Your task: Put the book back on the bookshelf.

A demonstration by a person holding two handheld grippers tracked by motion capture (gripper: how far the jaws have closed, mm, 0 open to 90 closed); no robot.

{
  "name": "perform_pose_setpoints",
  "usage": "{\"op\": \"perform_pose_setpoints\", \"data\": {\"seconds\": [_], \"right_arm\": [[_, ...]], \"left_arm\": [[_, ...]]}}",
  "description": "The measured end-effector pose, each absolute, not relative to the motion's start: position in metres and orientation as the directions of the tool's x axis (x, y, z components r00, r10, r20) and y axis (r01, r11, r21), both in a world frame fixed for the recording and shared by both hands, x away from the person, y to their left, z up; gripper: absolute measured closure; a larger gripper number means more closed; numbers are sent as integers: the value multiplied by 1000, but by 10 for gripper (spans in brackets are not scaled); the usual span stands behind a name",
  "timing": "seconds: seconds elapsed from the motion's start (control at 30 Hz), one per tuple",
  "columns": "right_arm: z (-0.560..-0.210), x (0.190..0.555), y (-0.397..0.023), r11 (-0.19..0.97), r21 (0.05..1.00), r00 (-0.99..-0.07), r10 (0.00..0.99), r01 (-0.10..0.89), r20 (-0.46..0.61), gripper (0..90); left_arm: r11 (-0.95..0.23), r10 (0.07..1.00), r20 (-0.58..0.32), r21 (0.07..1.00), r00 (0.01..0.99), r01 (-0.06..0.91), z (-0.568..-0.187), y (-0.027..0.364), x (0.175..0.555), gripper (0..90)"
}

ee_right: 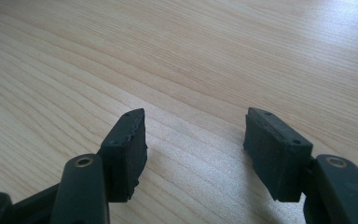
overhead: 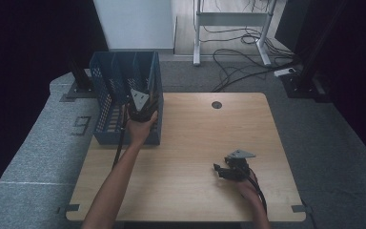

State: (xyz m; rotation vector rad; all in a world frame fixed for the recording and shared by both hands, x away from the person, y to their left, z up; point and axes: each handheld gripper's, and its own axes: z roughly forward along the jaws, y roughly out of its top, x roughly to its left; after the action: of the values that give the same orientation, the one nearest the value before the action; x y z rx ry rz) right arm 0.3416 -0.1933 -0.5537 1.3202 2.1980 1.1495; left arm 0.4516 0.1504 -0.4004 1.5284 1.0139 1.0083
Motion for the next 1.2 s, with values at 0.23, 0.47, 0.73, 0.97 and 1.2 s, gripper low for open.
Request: {"op": "perform_pose_setpoints", "data": {"seconds": [0.23, 0.47, 0.73, 0.97, 1.2], "right_arm": [[-554, 342, -193, 249, 776, -518, 848, 580, 115, 378], [-554, 342, -193, 247, 776, -517, 848, 581, 116, 377], [-554, 342, -193, 251, 773, -519, 847, 583, 117, 370], [-554, 342, -194, 239, 773, -518, 845, 588, 133, 370], [-554, 342, -194, 236, 774, -518, 845, 588, 135, 371]], "left_arm": [[-131, 941, 77, 980, 329, 147, -400, 156, 451, 506], [-111, 931, 43, 979, 362, 170, -400, 163, 441, 468], [-122, 922, 38, 973, 384, 196, -406, 166, 426, 446], [-123, 916, 30, 970, 399, 211, -408, 168, 416, 446], [-134, 903, 34, 969, 428, 206, -406, 172, 401, 444]]}}
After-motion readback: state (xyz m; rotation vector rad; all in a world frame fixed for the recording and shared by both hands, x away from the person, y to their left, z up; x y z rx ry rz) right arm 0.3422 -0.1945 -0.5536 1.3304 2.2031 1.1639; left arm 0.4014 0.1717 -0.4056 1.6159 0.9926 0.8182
